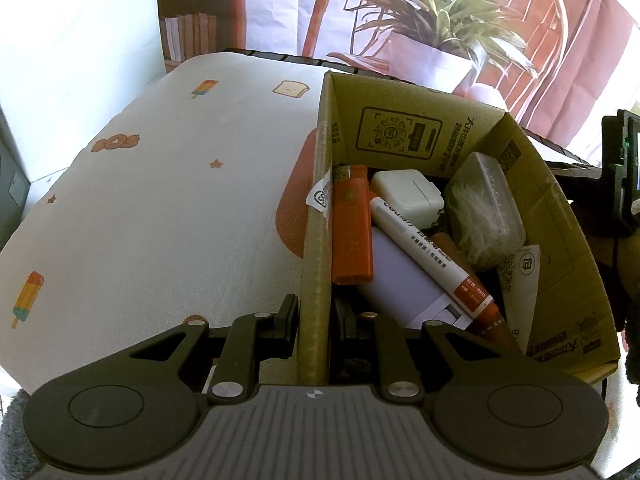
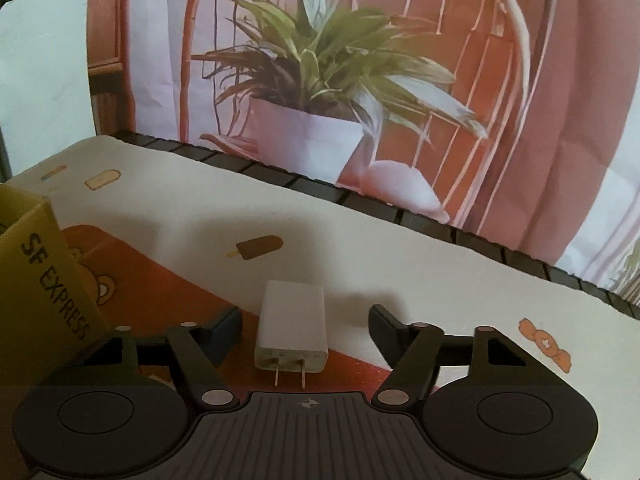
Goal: Organize rigid objects
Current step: 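Close the right gripper on the white plug and lift it, then carry the white plug with the right gripper over the box and lower it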
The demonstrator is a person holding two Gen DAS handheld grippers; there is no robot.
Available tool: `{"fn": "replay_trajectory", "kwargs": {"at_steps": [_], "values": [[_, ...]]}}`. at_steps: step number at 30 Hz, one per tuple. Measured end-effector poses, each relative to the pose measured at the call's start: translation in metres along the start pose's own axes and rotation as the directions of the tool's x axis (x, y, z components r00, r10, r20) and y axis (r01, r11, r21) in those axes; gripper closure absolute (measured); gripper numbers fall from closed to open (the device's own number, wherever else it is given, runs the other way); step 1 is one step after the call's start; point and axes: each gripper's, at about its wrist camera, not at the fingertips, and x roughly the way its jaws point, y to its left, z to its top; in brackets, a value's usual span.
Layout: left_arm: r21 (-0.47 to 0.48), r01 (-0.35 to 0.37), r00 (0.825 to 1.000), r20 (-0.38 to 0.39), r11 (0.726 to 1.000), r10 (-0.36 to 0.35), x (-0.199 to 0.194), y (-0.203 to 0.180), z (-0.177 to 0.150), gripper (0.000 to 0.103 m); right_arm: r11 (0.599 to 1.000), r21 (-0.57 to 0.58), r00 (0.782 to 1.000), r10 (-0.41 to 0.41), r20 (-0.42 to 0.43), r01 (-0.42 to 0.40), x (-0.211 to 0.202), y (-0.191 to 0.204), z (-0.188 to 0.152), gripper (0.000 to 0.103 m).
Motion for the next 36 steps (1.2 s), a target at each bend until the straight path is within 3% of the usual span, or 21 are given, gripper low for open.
{"fn": "replay_trajectory", "kwargs": {"at_steps": [3, 9, 30, 36], "values": [[0.001, 0.0, 1.0, 0.0, 1.0, 0.0, 0.0, 0.0, 0.0, 0.084, 1.0, 0.004, 1.0, 0.007, -0.008, -0.007, 0.002, -0.001, 0.0, 0.045], [0.001, 0.0, 1.0, -0.001, 1.0, 0.0, 0.0, 0.0, 0.0, 0.084, 0.999, 0.001, 0.999, 0.033, -0.015, -0.033, 0.0, -0.001, 0.001, 0.069], [-0.003, 0.001, 1.0, -0.003, 1.0, -0.001, 0.002, -0.001, 0.0, 0.084, 0.999, 0.033, 0.999, 0.008, -0.031, -0.007, -0.019, -0.003, -0.011, 0.07], [-0.007, 0.002, 1.0, -0.004, 1.0, -0.002, 0.002, 0.0, 0.0, 0.084, 0.996, 0.091, 0.999, -0.007, -0.032, 0.01, -0.029, -0.004, -0.021, 0.07]]}}
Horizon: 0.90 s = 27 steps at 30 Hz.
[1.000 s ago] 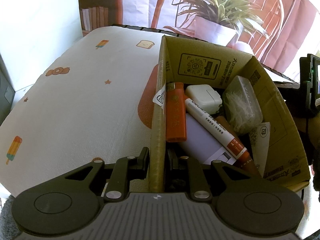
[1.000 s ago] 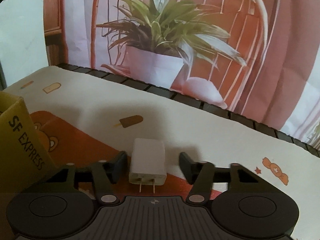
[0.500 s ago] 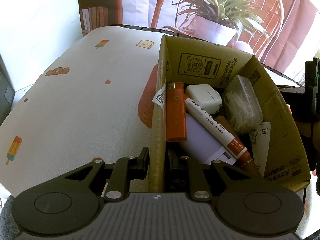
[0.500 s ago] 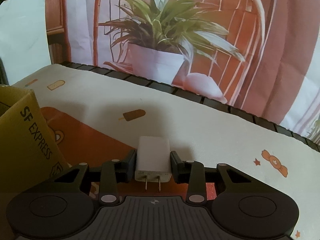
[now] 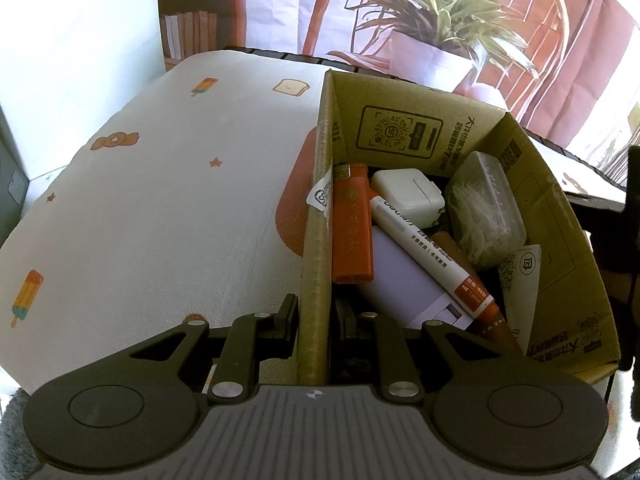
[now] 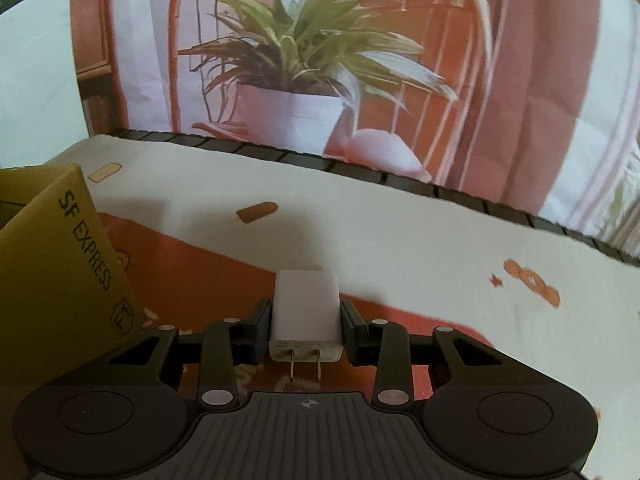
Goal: Organize rigid objects
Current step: 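Carry the white plug with the right gripper over the box and lower it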
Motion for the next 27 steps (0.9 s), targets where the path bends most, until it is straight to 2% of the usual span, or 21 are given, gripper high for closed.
{"fn": "replay_trajectory", "kwargs": {"at_steps": [10, 18, 22, 27], "values": [[-0.002, 0.001, 1.0, 0.001, 1.0, -0.001, -0.001, 0.0, 0.0, 0.084, 0.998, 0.063, 1.0, 0.0, 0.003, 0.0, -0.028, 0.0, -0.023, 0.071], [-0.005, 0.003, 1.0, 0.002, 1.0, -0.003, -0.002, 0.001, 0.001, 0.083, 0.992, 0.126, 1.0, -0.012, 0.016, 0.01, -0.06, -0.019, -0.043, 0.071], [-0.006, 0.011, 1.0, 0.005, 1.0, -0.011, -0.002, 0.001, 0.0, 0.08, 0.99, 0.139, 0.999, 0.003, 0.051, -0.01, -0.078, -0.027, -0.044, 0.071], [-0.007, 0.012, 1.0, 0.006, 1.0, -0.012, -0.002, 0.002, 0.0, 0.08, 0.99, 0.113, 0.985, 0.066, 0.158, -0.085, -0.109, -0.018, -0.028, 0.071]]}}
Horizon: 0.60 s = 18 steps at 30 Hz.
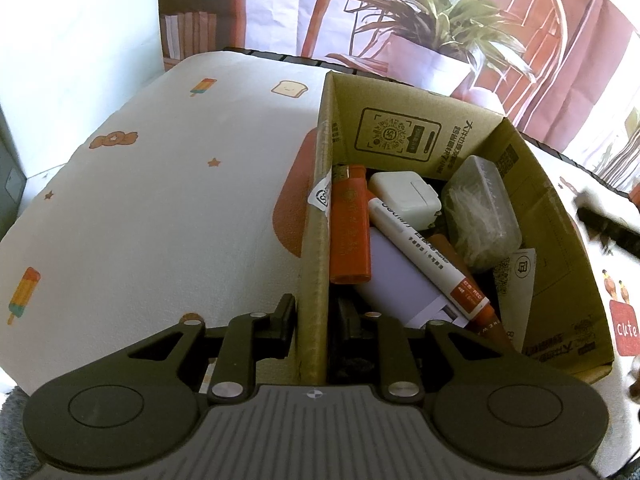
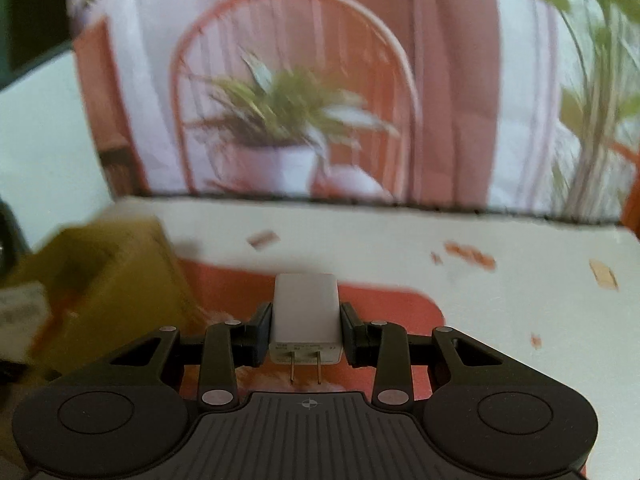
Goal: Organize rigid objects
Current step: 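Carry the white plug with the right gripper over the box and lower it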
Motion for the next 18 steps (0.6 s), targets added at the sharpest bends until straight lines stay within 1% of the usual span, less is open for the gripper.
{"fn": "replay_trajectory", "kwargs": {"at_steps": [2, 4, 7, 10, 12, 15, 18], "values": [[0.001, 0.0, 1.0, 0.0, 1.0, 0.0, 0.0, 0.0, 0.0, 0.08, 0.998, -0.027, 0.998, 0.052, 0.044, -0.051, -0.012, 0.012, 0.012, 0.071], [0.0, 0.0, 1.0, 0.0, 1.0, 0.0, 0.0, 0.0, 0.0, 0.08, 0.991, -0.07, 0.99, 0.117, 0.08, -0.111, -0.023, 0.029, 0.025, 0.071], [0.0, 0.001, 1.0, 0.0, 1.0, -0.001, 0.0, 0.0, 0.0, 0.08, 0.972, -0.146, 0.976, 0.2, 0.09, -0.186, -0.031, 0.056, 0.037, 0.071], [0.0, 0.001, 1.0, 0.0, 1.0, -0.001, 0.0, 0.001, 0.0, 0.08, 0.94, -0.226, 0.961, 0.274, 0.046, -0.257, -0.029, 0.088, 0.041, 0.071], [0.0, 0.001, 1.0, 0.001, 1.0, -0.001, 0.0, 0.001, 0.0, 0.08, 0.922, -0.259, 0.955, 0.298, 0.003, -0.287, -0.021, 0.105, 0.04, 0.071], [-0.003, 0.005, 1.0, 0.003, 1.0, -0.005, 0.0, 0.001, 0.0, 0.08, 0.899, -0.309, 0.95, 0.304, -0.068, -0.309, -0.009, 0.129, 0.032, 0.071], [-0.004, 0.008, 1.0, 0.005, 1.0, -0.008, 0.0, 0.002, -0.001, 0.08, 0.883, -0.36, 0.953, 0.278, -0.118, -0.302, 0.002, 0.147, 0.026, 0.071]]}}
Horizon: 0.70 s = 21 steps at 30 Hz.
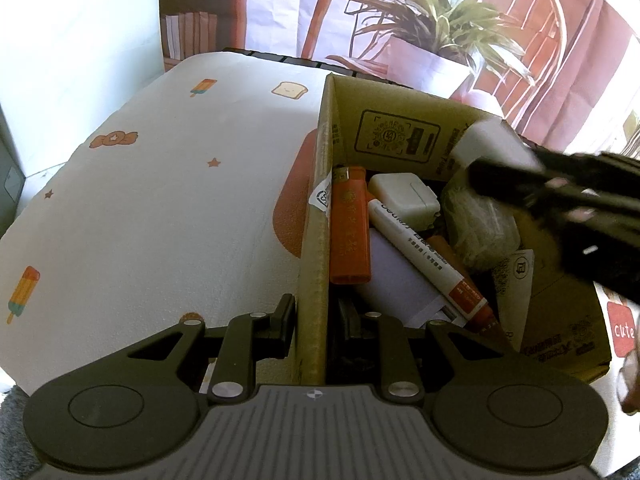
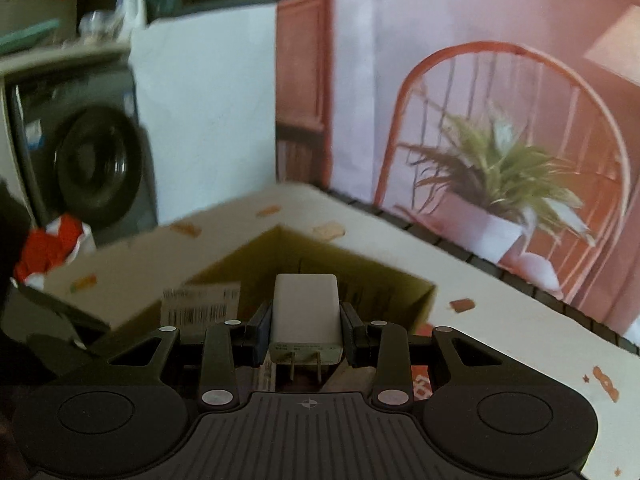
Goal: Organize rigid objects
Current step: 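Carry the white plug with the right gripper over the box and lower it, then open the right gripper to release the white plug into the box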
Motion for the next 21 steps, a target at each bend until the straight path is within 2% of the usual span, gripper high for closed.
{"fn": "replay_trajectory", "kwargs": {"at_steps": [4, 10, 21], "values": [[-0.001, 0.0, 1.0, 0.0, 1.0, 0.0, 0.0, 0.0, 0.0, 0.08, 1.0, -0.02, 0.998, -0.019, -0.056, 0.018, 0.015, 0.005, -0.001, 0.071], [0.0, 0.0, 1.0, 0.0, 1.0, 0.0, 0.0, 0.0, 0.0, 0.08, 0.999, -0.025, 0.995, -0.023, -0.097, 0.021, 0.019, 0.007, -0.007, 0.071], [0.002, 0.0, 1.0, 0.002, 1.0, 0.0, 0.0, 0.0, 0.0, 0.08, 1.0, -0.007, 0.994, -0.005, -0.109, 0.004, 0.018, 0.005, -0.007, 0.07]]}}
